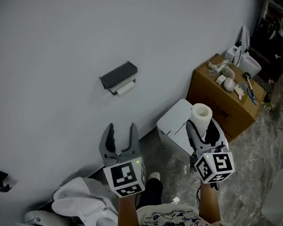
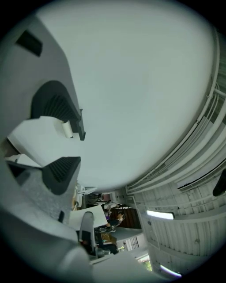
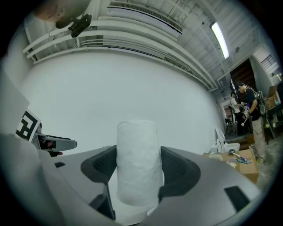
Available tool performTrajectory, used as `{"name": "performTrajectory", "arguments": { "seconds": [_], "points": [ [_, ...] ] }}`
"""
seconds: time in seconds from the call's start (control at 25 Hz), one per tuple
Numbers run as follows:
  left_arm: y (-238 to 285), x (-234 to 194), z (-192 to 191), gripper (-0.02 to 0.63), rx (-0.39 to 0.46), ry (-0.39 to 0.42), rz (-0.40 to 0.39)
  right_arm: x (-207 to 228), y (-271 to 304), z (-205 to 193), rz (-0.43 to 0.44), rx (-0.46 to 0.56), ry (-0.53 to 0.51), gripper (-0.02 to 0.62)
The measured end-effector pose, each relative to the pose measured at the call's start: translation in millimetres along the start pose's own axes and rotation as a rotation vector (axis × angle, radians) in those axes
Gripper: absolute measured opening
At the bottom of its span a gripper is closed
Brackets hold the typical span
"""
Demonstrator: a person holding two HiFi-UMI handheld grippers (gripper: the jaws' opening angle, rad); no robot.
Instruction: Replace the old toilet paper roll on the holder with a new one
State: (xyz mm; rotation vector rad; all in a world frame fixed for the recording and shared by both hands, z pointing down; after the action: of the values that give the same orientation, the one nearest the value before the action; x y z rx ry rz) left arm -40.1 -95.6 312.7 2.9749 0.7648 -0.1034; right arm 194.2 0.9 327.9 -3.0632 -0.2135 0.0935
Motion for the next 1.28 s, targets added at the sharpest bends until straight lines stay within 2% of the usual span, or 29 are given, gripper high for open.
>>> {"name": "performTrajectory", "arguments": {
  "seconds": [0.24,0.52,1.04,1.28],
  "points": [
    [72.5,-23.3,10.2,0.238,0.001,0.008,-0.012,2.0,75.8,0.4,0.000,0.005,-0.002,0.311],
    [128.5,-52.3,18.1,0.238,0.007,0.012,-0.004,-4.0,140.9,-0.6,0.006,0.010,-0.003,0.311],
    [152.8,-79.1,5.8,0.238,-0.021,0.024,0.035,-13.7,179.3,-16.5,0.027,-0.020,-0.003,0.311],
    [164.3,-79.6,4.7,0.238,-0.022,0.022,0.082,-5.0,199.0,-16.7,0.066,-0.017,0.000,0.311]
  ]
}}
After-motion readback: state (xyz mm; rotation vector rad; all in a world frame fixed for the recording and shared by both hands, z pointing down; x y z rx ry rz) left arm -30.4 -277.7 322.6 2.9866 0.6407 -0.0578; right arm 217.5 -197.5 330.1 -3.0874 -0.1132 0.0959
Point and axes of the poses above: the fingertips, and each gripper's own axes: y forward along the fingers, x to its right, z out of its top, the point moved 4 cm from there along -y, backward along the fingers, and after that the axes turned 10 degrees about -y, right-handed, at the moved point
